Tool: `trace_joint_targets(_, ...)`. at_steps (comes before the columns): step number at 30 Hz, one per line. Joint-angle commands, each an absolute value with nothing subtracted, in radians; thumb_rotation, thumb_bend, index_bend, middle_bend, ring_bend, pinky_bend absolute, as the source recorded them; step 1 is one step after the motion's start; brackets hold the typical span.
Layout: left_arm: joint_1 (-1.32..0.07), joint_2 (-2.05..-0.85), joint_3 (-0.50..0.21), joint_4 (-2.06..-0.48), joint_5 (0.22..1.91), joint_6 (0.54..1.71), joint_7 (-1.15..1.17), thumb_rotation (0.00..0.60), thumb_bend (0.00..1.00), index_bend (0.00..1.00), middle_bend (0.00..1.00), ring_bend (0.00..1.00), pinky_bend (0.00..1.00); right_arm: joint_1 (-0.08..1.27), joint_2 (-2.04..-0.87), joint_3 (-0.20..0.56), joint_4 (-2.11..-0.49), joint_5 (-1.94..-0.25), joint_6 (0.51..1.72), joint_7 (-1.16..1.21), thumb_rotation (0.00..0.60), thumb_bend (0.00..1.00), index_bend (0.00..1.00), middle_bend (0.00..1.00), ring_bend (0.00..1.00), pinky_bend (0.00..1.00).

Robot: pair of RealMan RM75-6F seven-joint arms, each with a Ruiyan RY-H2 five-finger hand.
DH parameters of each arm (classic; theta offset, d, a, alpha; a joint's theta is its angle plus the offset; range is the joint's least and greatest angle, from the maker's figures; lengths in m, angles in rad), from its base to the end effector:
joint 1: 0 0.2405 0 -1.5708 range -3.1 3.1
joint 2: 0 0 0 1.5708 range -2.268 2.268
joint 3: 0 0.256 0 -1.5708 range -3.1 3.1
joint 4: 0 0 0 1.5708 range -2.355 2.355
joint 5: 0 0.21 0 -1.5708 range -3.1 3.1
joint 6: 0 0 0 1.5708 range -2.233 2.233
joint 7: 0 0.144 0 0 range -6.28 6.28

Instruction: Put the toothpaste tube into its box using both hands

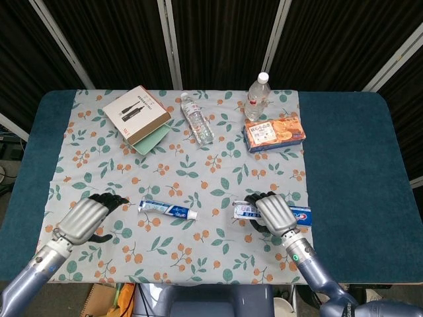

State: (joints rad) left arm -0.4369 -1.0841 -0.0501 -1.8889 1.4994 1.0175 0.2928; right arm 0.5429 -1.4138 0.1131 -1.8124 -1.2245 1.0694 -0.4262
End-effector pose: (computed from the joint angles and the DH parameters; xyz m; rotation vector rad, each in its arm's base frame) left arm -0.1961 0.2414 0.0858 -2.0009 -0.8447 -0.8315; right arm -0.1534 -0.2675 0.0137 1.8749 -1.0195 0.9664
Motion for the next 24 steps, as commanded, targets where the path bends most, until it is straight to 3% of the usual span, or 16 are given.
trace_joint_targets(1,-0.560,-1.222,-0.133,-1.813,1.336,0.901,0.483,0.600,0.13,0.20,0.26,0.25,0.35,0.537,-1.396,0.116,-1.823,-1.225,1.079,-0.414,0.600,0.40,0.44,0.52,0.46,0.41)
trace_joint_targets(12,-0.730,-1.436,-0.179,-1.675,1.077,0.826,0.729,0.600,0.13,0.24,0.30,0.27,0.39,0.525,-1.329,0.132,-1.825,-1.223,1.090,-0.346,0.600,0.40,0.44,0.52,0.46,0.41)
trace_joint_targets(24,-0.817,-1.505,-0.142,-1.639,0.945,0.841,0.846,0.600,0.13,0.33,0.41,0.36,0.45,0.508,-1.282,0.133,-1.798,-1.240,1.096,-0.261,0.600,0.40,0.44,0.52,0.46,0.41)
